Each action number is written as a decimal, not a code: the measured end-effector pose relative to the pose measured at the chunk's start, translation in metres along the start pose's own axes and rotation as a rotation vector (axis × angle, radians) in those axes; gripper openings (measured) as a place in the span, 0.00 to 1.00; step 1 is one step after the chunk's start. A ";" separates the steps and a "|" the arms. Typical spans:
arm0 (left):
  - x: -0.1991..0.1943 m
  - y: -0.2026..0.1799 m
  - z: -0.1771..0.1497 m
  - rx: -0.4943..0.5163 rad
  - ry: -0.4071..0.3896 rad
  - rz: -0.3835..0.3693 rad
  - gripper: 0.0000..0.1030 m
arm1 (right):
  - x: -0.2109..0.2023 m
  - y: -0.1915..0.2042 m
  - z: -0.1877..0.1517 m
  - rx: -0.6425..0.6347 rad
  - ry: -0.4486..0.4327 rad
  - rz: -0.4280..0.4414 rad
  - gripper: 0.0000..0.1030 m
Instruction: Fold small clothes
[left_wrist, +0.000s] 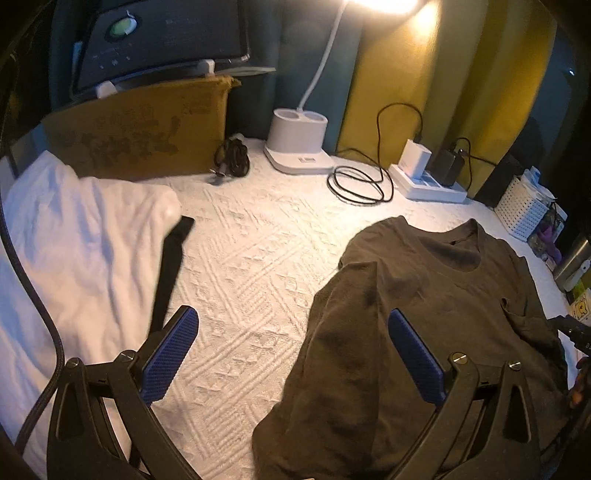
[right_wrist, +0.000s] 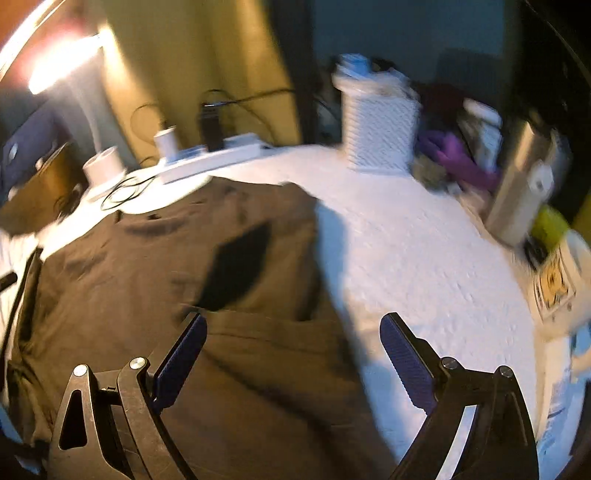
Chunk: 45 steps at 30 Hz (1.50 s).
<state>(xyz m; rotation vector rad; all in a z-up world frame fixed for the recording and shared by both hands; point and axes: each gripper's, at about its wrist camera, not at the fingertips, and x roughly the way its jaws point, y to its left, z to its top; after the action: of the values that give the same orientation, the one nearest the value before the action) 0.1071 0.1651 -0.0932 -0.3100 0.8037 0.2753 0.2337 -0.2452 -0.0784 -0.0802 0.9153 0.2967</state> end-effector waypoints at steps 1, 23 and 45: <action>0.003 -0.001 0.000 0.003 0.008 -0.004 0.98 | 0.003 -0.003 -0.001 0.004 0.013 0.021 0.70; 0.023 -0.003 -0.008 0.080 0.083 -0.100 0.81 | -0.009 0.053 -0.041 -0.162 0.109 0.127 0.37; 0.003 0.047 -0.037 -0.055 0.095 -0.011 0.45 | 0.003 0.021 -0.049 -0.098 0.066 0.088 0.37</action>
<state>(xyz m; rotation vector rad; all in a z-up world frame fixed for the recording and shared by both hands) 0.0681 0.1949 -0.1272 -0.3811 0.8888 0.2738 0.1918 -0.2343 -0.1096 -0.1408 0.9708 0.4225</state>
